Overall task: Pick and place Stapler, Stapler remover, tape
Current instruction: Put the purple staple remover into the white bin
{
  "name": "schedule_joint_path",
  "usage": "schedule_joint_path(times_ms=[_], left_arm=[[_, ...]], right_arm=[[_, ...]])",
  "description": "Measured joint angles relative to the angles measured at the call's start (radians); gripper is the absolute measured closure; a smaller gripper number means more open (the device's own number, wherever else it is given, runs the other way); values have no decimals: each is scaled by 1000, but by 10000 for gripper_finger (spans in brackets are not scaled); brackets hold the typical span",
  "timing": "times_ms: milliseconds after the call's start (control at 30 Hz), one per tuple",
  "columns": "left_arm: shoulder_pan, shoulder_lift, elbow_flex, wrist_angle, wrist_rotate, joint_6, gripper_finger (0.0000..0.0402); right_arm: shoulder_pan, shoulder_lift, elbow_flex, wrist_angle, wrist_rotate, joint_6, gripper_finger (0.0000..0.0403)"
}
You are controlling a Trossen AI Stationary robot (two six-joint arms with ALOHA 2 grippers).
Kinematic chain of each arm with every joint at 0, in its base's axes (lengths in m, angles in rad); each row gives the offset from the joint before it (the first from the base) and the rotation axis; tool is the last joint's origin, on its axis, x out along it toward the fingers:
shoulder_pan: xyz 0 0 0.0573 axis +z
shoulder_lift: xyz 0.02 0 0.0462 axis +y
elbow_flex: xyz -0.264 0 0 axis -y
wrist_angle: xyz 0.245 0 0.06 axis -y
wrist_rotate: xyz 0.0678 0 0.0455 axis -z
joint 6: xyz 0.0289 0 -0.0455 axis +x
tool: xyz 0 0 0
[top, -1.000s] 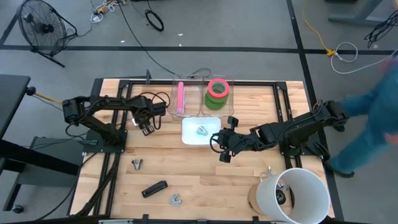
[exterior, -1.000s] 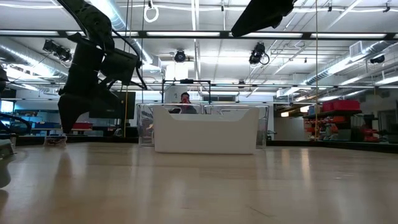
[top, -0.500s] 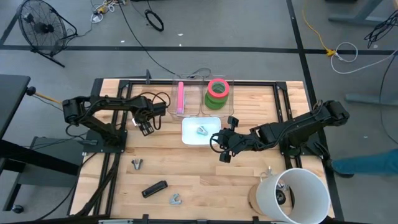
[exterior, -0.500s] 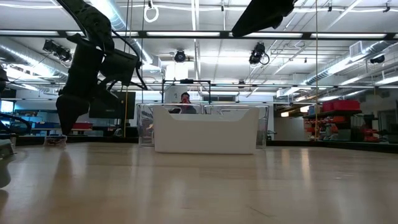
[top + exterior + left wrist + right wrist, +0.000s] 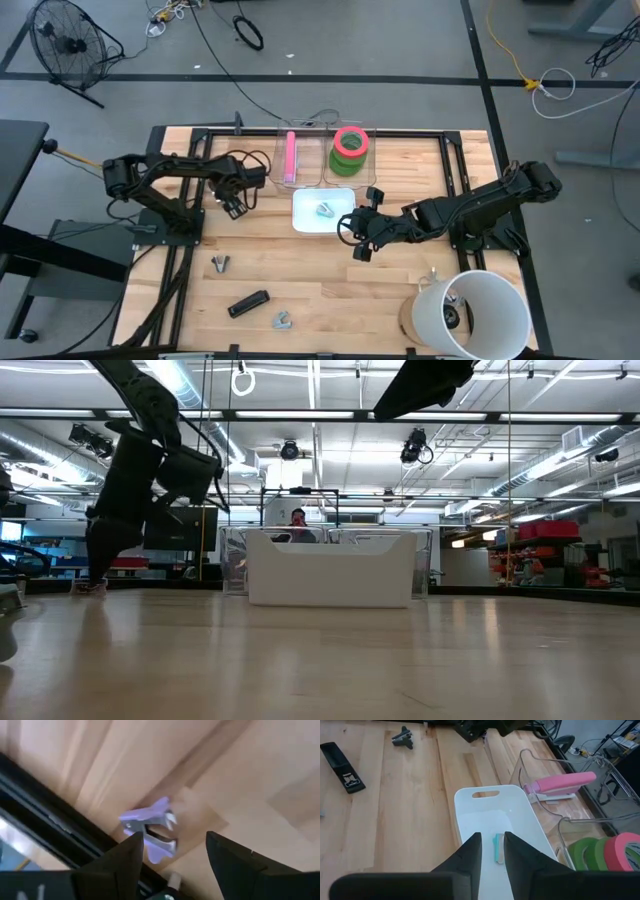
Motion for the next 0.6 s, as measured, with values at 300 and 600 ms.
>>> schedule_joint_path(times_ms=[300, 600], left_arm=[[64, 0, -1, -16, -35, -32, 181], [87, 82, -1, 11, 29, 13, 181]], right_arm=[[0, 0, 0, 0, 0, 0, 321], [0, 0, 0, 0, -2, 8, 321]])
